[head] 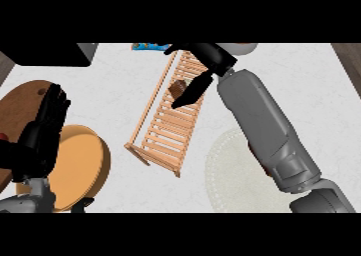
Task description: Pick the cupcake from the placemat and place it in the tiered shelf
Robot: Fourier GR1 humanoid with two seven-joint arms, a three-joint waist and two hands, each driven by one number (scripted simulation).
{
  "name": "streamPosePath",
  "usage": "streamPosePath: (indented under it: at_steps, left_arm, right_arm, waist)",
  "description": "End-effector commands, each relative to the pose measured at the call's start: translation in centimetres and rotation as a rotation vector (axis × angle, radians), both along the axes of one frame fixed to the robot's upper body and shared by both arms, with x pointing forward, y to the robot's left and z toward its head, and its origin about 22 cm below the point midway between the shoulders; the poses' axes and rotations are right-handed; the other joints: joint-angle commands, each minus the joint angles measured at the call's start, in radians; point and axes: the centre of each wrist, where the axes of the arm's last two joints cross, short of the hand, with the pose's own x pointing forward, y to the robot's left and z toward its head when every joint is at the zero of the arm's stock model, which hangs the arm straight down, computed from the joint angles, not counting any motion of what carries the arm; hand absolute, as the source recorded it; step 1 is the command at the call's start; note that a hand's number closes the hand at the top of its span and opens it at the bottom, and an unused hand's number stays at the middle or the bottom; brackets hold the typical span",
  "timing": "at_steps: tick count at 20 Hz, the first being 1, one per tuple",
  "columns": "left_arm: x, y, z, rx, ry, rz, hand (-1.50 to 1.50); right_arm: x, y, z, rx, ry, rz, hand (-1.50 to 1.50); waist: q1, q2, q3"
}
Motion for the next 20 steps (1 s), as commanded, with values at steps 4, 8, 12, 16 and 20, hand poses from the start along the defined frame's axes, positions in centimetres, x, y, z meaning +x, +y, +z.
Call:
streamPosePath:
  at_steps: [4, 8, 12, 16, 20]
  left_arm:
    - [0.1, 0.8, 0.5, 0.007, 0.004, -0.003, 0.0]
    - [0.0, 0.3, -0.7, -0.01, -0.01, 0.005, 0.0]
    - [-0.4, 0.0, 0.3, 0.022, -0.018, 0.0, 0.0]
    - [-0.3, -0.4, -0.6, 0.015, -0.01, -0.007, 0.0]
    - [1.9, -0.8, 2.0, 0.006, -0.037, -0.021, 0.0]
  right_arm:
    - [1.4, -1.8, 3.2, 0.188, 0.068, 0.02, -1.5]
    - [2.6, -5.2, 5.5, 0.245, 0.084, -0.09, -1.5]
    - [3.8, -9.3, 8.5, 0.257, 0.108, -0.194, -1.5]
    - [4.1, -15.4, 10.5, 0.25, 0.165, -0.301, -1.5]
    - [3.8, -19.5, 8.5, 0.239, 0.175, -0.297, -1.5]
  waist:
    - [-0.006, -0.002, 0.0]
    - [-0.003, 0.001, 0.0]
    - [0.012, 0.006, 0.0]
    - [0.013, 0.01, 0.0]
    - [0.028, 0.023, 0.001]
